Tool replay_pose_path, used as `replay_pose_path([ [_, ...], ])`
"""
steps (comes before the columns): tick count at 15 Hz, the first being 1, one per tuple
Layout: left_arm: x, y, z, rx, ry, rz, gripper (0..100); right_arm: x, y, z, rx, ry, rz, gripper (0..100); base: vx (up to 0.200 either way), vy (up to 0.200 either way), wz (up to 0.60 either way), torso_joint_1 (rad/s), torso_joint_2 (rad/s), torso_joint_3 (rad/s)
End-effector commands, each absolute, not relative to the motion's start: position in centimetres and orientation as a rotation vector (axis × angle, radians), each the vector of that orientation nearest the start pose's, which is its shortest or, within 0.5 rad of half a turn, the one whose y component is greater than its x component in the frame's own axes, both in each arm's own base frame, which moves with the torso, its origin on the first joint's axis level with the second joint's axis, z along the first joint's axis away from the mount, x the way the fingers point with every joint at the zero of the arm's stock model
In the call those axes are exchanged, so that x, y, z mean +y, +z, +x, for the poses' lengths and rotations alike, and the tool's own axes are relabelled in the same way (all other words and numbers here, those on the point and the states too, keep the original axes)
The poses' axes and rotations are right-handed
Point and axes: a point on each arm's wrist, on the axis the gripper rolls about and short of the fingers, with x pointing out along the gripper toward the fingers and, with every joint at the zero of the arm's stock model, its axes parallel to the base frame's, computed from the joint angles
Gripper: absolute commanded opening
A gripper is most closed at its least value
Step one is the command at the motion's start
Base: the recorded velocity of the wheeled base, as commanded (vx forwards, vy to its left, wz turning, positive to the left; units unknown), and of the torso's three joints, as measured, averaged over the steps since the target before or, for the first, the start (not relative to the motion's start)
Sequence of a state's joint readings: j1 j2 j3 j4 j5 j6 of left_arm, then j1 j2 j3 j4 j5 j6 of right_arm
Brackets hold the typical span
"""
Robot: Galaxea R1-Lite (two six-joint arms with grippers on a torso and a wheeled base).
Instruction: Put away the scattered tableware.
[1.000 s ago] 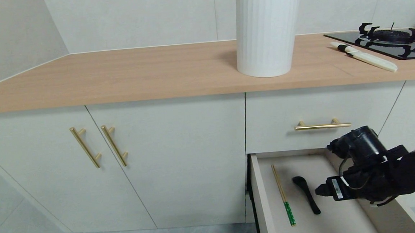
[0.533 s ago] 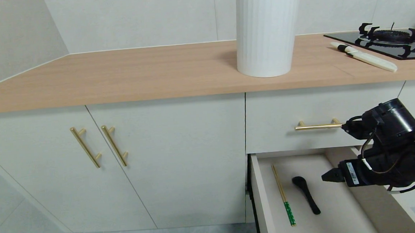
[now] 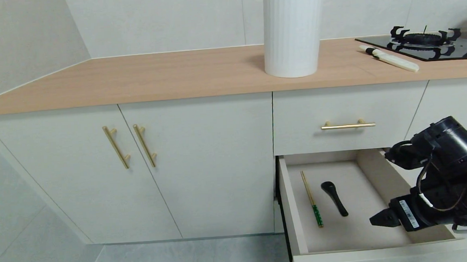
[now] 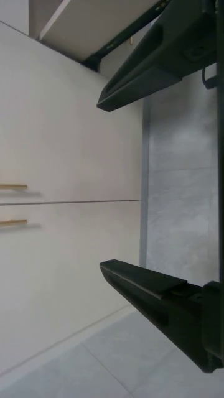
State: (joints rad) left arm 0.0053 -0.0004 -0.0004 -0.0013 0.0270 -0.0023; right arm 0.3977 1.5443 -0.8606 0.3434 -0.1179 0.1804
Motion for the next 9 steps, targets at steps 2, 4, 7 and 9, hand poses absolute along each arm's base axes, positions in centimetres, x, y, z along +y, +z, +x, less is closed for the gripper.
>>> replay_pose_path([
  [2, 0.0, 7.6, -2.3, -0.002, 0.034, -0.003, 100, 8.9, 16.6, 19.9, 1.066, 0.19, -0.139, 100, 0.0, 0.0, 0.0, 0.0, 0.0, 0.0],
  [4, 0.0, 7.6, -2.3, -0.002, 0.034, -0.003, 100, 9.1, 16.9, 19.3, 1.134, 0.202, -0.177, 100, 0.0, 0.0, 0.0, 0.0, 0.0, 0.0],
  [7, 0.0, 7.6, -2.3, -0.002, 0.034, -0.003, 100, 9.7, 17.0, 18.6, 1.255, 0.305, -0.207, 100, 0.0, 0.0, 0.0, 0.0, 0.0, 0.0],
  [9, 0.0, 7.6, -2.3, -0.002, 0.034, -0.003, 100, 10.6, 16.2, 19.5, 1.359, 0.3, -0.232, 100, 0.0, 0.0, 0.0, 0.0, 0.0, 0.0],
])
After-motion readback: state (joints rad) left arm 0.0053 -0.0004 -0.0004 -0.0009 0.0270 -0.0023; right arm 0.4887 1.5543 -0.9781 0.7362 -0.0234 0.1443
